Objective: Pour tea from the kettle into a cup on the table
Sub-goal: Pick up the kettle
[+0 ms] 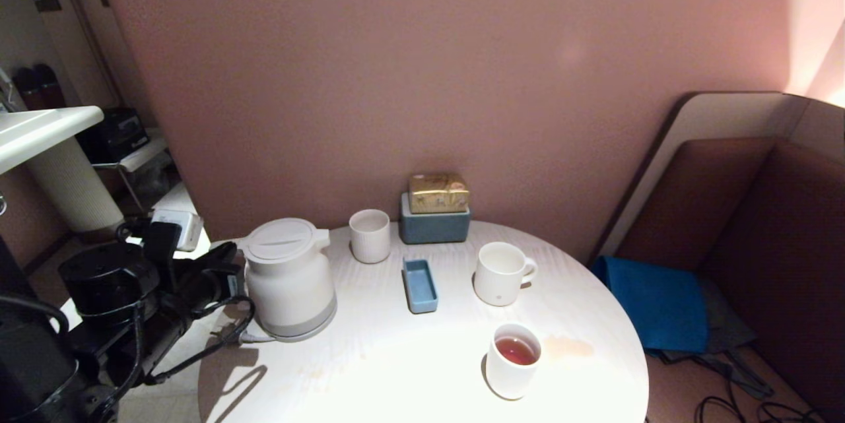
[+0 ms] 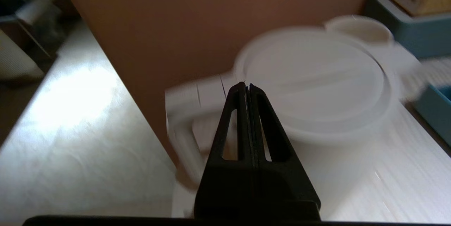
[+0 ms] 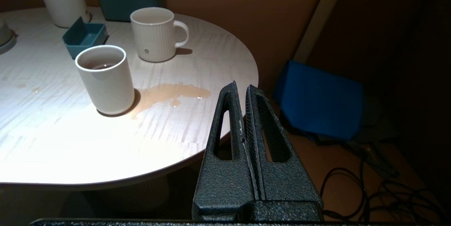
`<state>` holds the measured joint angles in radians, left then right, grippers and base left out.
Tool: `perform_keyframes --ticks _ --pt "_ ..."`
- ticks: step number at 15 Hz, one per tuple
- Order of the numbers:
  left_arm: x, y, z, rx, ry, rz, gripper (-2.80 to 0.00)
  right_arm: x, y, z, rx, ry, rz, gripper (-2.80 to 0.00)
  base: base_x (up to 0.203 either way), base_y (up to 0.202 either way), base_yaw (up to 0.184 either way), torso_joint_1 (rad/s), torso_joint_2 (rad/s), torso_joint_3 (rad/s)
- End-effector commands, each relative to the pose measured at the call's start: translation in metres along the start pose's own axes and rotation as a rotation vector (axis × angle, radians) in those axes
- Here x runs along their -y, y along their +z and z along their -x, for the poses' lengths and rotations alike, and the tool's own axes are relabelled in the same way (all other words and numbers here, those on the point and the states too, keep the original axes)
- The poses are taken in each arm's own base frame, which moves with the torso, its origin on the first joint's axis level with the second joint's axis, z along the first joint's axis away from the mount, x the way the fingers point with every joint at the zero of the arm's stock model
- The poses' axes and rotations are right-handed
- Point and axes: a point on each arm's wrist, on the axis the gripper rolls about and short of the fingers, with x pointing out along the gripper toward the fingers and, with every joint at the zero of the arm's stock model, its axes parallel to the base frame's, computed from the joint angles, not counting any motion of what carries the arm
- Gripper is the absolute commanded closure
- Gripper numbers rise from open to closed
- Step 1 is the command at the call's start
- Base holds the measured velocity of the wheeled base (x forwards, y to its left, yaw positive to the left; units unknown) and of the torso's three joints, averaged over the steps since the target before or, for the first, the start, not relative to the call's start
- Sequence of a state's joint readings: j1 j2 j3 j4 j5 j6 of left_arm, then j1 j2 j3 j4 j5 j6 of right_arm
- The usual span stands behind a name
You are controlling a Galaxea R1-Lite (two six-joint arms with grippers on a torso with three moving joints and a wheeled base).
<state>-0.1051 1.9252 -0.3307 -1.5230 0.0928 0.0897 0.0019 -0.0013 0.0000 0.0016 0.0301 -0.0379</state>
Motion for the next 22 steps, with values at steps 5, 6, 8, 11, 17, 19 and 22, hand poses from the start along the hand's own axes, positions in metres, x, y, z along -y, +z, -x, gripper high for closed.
perform_keyframes --ticks 5,6,8,11,17,19,22 --pt "-0.016 -0.008 -0.041 0.05 0.086 -0.067 0.0 0.0 0.0 0.0 -0.001 0.0 0.0 0.0 0.0 0.0 0.0 0.0 0.0 0.0" --pt "-0.018 -0.008 -0.038 0.046 0.092 -0.067 0.0 0.0 0.0 0.0 -0.001 0.0 0.0 0.0 0.0 0.0 0.0 0.0 0.0 0.0" --pt "-0.023 -0.004 -0.027 0.04 0.091 -0.067 0.0 0.0 0.0 0.0 -0.001 0.0 0.0 0.0 0.0 0.0 0.0 0.0 0.0 0.0" --pt "-0.028 -0.013 -0.011 -0.019 0.093 -0.065 0.0 0.0 0.0 0.0 -0.001 0.0 0.0 0.0 0.0 0.0 0.0 0.0 0.0 0.0" --pt "-0.038 -0.033 0.003 -0.113 0.095 -0.005 0.0 0.0 0.0 0.0 -0.001 0.0 0.0 0.0 0.0 0.0 0.0 0.0 0.0 0.0" --pt "-0.037 -0.037 0.003 -0.128 0.087 0.015 0.0 0.0 0.0 0.0 -0.001 0.0 0.0 0.0 0.0 0.0 0.0 0.0 0.0 0.0" --pt "-0.037 -0.043 -0.001 -0.148 0.089 0.056 0.0 0.0 0.0 0.0 -0.001 0.0 0.0 0.0 0.0 0.0 0.0 0.0 0.0 0.0"
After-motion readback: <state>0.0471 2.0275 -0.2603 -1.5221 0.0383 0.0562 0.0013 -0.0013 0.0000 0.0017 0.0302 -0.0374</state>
